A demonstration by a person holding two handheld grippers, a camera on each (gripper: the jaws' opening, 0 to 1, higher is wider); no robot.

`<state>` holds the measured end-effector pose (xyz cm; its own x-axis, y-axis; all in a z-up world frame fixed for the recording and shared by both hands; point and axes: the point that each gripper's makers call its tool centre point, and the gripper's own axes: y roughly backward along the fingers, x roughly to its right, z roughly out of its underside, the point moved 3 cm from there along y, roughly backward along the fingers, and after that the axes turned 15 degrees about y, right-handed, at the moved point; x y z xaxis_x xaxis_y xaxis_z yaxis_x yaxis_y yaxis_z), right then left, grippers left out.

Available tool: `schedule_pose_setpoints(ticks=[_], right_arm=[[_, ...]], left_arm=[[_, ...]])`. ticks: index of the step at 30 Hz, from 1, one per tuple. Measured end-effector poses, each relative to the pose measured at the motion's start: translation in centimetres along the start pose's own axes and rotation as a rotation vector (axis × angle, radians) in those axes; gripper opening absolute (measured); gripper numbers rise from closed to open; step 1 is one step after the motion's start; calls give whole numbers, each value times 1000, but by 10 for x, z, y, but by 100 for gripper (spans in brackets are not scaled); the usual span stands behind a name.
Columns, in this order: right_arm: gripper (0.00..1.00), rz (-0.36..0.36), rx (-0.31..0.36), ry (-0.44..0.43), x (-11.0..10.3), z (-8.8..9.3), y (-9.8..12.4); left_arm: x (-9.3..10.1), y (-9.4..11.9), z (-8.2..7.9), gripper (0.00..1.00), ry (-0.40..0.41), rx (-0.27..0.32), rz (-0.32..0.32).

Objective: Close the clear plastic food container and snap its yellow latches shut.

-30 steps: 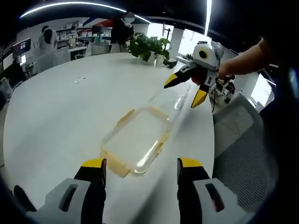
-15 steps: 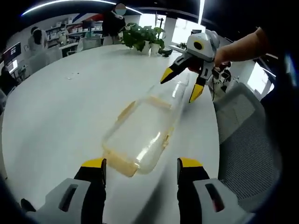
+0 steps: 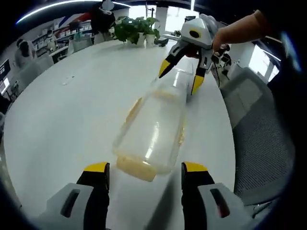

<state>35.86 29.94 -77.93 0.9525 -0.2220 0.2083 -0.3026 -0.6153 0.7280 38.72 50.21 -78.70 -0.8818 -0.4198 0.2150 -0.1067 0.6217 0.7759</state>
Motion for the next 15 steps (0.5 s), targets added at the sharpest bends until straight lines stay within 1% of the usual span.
schedule_pose_setpoints(ticks=[6,8,9,13,15], right_arm=[[54,-12,-13,14,1,1,-3],[54,-19,-25,23,1,3,-4],[54,-24,-29,25,1,4,-5],[53,-34,-37,28,1,4,-7],[53,-45,-40,47,0,3,-9]], left_arm=[[-2,-2,1,60,-27,-27,9],[-4,-3,3,60,-56,-52,9],[-5,-4,4,59,-58,-60,10],[-5,-5,1,58,-71,-65,20],[-7,-6,0,58,-80,-75,21]])
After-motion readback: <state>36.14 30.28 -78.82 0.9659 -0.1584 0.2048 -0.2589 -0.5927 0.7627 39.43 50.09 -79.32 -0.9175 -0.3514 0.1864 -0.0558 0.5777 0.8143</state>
